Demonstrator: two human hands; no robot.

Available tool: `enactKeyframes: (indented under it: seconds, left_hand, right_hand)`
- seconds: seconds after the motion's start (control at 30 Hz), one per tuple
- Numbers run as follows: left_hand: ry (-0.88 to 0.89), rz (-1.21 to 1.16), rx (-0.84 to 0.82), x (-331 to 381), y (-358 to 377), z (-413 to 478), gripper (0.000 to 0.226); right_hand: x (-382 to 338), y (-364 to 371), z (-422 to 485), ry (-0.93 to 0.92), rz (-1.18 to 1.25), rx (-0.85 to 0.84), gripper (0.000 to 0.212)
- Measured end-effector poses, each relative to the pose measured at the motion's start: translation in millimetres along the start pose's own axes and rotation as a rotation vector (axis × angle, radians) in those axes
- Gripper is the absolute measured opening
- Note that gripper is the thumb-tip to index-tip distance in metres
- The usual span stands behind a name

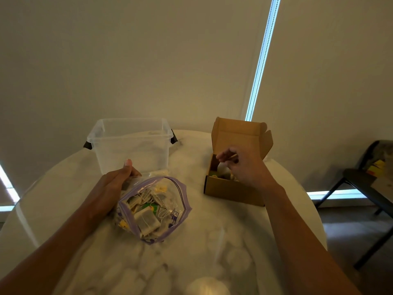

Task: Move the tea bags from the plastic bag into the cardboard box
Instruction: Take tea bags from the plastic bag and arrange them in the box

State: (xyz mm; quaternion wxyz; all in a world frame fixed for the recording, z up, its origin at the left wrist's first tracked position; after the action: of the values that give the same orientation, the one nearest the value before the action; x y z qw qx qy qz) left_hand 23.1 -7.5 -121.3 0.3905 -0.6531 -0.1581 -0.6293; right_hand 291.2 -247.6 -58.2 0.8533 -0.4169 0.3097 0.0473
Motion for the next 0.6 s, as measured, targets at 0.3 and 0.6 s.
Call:
enactKeyframes:
  seconds: [0.3, 0.6]
  left_hand:
    - [0.007, 0.037, 0.008, 0.5, -0.8, -0.6, 0.073]
    - [-0.009, 0.032, 0.033, -4.0, -5.1, 2.7, 0.072]
  right_hand:
    - [19.5, 2.8, -0.7, 0.065, -0.057, -0.020, 0.033]
    - [-65.2, 4.7, -9.7, -0.136, 0.068, -0.066, 0.012]
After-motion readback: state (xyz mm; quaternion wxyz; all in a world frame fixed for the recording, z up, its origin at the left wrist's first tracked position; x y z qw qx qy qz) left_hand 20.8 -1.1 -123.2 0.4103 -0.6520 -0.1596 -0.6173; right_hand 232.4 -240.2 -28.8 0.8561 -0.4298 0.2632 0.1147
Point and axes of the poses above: each hand's wrist, its own z-axis towards the middle knuckle, its own y-axis out of the palm, x = y × z, the point moved 10 cm from there along z, towards the middle knuckle, and after that the axes turned 9 degrees about -y, right-handed, at the moved point
